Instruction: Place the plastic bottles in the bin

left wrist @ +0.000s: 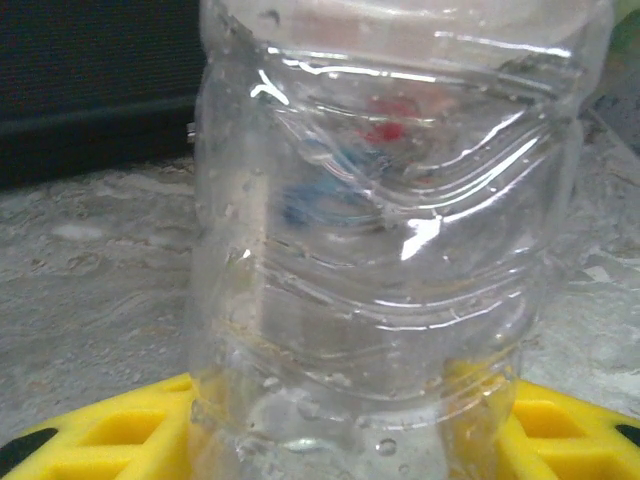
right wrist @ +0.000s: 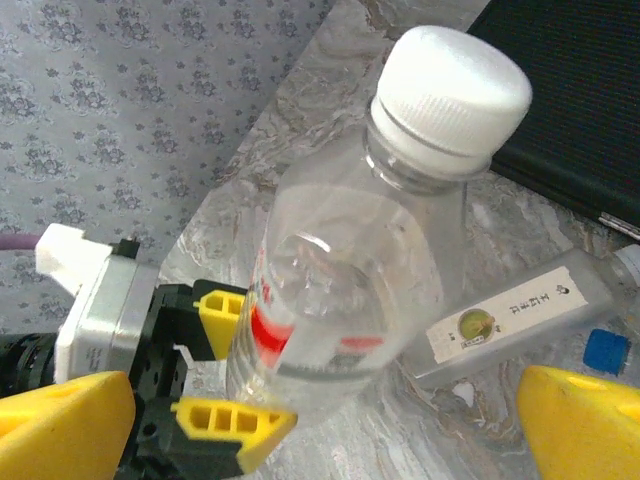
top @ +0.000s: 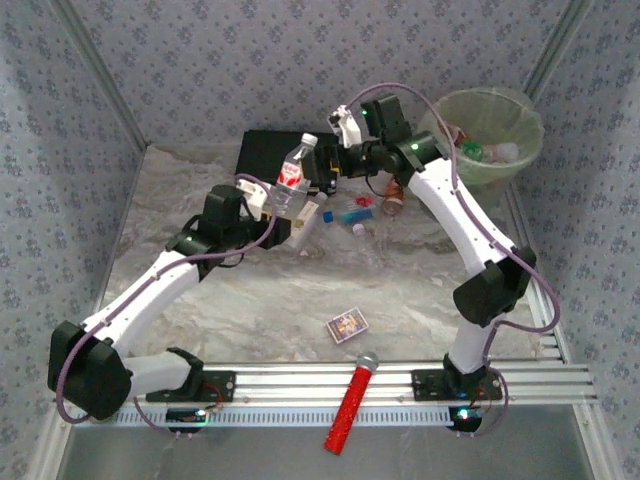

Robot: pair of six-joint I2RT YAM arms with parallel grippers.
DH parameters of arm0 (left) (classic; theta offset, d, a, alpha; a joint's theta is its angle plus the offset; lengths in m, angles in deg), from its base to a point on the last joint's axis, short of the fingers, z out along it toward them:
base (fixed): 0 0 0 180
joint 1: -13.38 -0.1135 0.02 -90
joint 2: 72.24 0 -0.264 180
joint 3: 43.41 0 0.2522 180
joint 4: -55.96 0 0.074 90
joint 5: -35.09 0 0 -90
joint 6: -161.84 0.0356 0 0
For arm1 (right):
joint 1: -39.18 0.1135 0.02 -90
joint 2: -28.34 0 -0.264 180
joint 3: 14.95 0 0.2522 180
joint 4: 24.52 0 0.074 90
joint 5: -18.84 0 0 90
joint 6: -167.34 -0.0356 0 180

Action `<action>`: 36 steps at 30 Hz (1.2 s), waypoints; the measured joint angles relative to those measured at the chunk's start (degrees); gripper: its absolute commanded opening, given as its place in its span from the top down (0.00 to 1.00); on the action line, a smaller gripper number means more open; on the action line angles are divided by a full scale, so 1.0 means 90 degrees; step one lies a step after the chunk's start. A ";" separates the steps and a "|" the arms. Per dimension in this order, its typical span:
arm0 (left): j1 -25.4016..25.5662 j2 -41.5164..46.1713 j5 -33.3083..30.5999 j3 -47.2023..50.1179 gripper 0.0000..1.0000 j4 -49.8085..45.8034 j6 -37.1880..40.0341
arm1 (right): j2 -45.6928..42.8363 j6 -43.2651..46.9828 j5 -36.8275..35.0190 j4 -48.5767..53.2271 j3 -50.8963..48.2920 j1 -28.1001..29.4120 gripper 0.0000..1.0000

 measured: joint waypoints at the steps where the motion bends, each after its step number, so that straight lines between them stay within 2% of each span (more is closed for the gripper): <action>1: 0.0029 0.0000 0.0051 0.0002 0.47 0.0075 -0.0019 | 0.0041 0.0000 0.0053 -0.0010 0.0032 -0.0002 0.00; 5: 0.0136 0.0000 0.0216 0.0005 0.47 0.0325 -0.0087 | 0.0228 -0.0002 0.0284 -0.0061 0.0248 -0.0005 0.03; 15: 0.0291 -0.0056 0.0350 0.0005 0.46 0.0505 -0.0104 | 0.0600 -0.0221 0.0500 -0.0214 0.0403 -0.0036 0.35; 18: 0.0291 -0.0061 0.0350 0.0005 0.45 0.0532 -0.0107 | 0.0617 -0.0262 0.0525 -0.0206 0.0425 -0.0066 0.40; 21: 0.0291 -0.0061 0.0352 0.0005 0.35 0.0559 -0.0100 | 0.0629 -0.0257 0.0563 -0.0202 0.0474 -0.0073 0.43; 23: 0.0291 -0.0058 0.0357 0.0002 0.15 0.0580 -0.0075 | 0.0631 -0.0243 0.0566 -0.0180 0.0532 -0.0090 0.44; 26: 0.0296 -0.0058 0.0328 0.0002 0.04 0.0551 -0.0095 | 0.0634 -0.0221 0.0568 -0.0092 0.0760 -0.0138 0.45; 31: 0.0296 -0.0058 0.0158 0.0002 0.02 0.0459 -0.0107 | 0.0617 -0.0015 0.0491 0.0131 0.1370 -0.0549 0.46; 36: 0.0318 -0.0061 -0.0024 0.0002 0.02 0.0262 -0.0107 | 0.0289 0.0255 -0.0291 0.0396 0.1634 -0.1596 0.48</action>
